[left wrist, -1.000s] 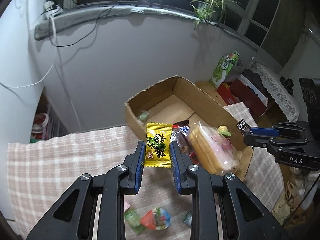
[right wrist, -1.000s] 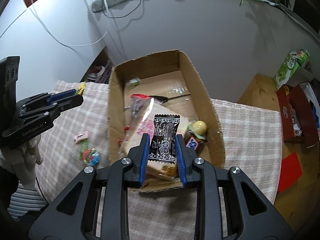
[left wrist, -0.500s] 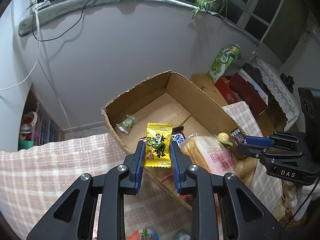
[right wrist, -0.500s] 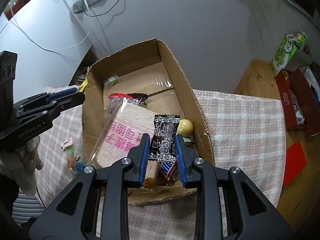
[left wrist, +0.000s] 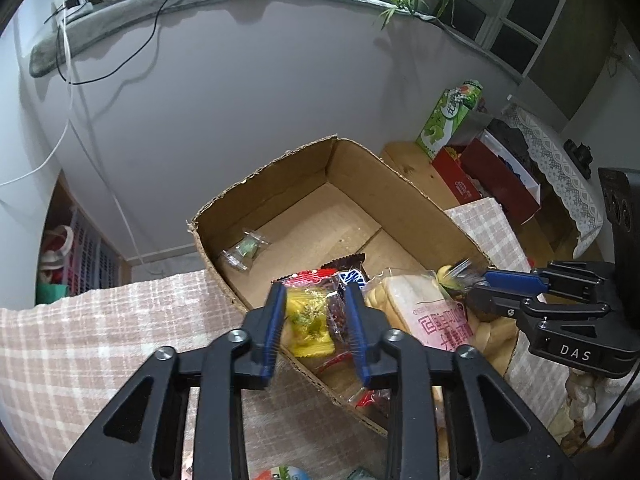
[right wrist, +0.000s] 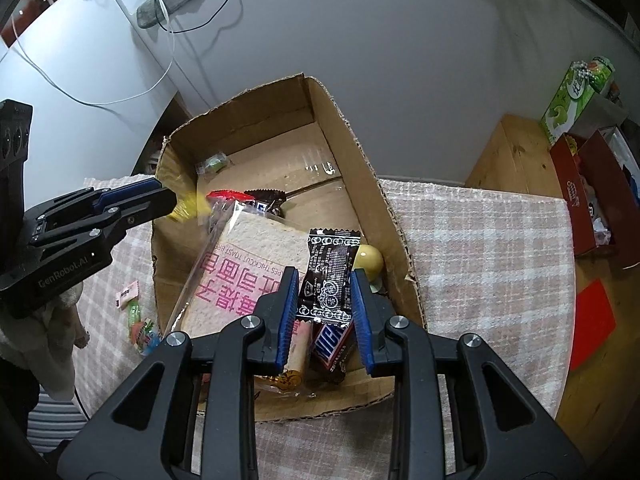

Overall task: Organize snacks
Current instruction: 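Carry both packets into the cardboard box and open both tools, then grasp the pink candy with the left tool while the right tool grasps the green mint packet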

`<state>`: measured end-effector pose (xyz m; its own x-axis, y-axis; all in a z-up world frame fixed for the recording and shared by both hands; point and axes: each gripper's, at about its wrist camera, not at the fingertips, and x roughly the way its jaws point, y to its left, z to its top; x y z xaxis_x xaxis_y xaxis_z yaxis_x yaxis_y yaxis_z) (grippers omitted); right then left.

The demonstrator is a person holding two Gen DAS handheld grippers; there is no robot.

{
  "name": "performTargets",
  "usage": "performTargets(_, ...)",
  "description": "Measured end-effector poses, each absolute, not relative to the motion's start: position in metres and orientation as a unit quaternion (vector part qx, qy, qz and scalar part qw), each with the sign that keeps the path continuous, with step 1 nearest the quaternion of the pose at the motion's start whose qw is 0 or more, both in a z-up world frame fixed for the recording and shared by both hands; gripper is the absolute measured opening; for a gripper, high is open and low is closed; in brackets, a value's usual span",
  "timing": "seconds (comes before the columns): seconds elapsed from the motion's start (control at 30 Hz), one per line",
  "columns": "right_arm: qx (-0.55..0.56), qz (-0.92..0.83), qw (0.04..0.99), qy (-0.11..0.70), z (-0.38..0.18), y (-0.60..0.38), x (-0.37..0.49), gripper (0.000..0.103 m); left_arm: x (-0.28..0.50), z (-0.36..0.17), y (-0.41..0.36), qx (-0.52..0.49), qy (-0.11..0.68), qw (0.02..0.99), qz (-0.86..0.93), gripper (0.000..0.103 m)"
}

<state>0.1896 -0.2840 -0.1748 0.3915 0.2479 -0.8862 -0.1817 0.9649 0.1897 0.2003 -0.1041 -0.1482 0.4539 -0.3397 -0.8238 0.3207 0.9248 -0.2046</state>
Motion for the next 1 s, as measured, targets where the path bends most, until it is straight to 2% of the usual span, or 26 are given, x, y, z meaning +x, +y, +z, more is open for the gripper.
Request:
performTargets(0.1, 0.028, 0.126, 0.838, 0.530, -0.172, -0.284, 0.188, 0.051, 0.200, -0.147, -0.104, -0.008, 0.483, 0.854, -0.194, 0.032)
performTargets(0.13, 0.027, 0.127, 0.839, 0.528, -0.171, -0.284, 0.188, 0.053, 0.200, -0.146, -0.105, -0.007, 0.482, 0.854, -0.194, 0.032)
performTargets(1.0, 0.029, 0.162, 0.853, 0.494, -0.130, -0.262, 0.146, 0.054, 0.145, -0.107, -0.092, 0.020, 0.434, 0.880, -0.194, 0.032)
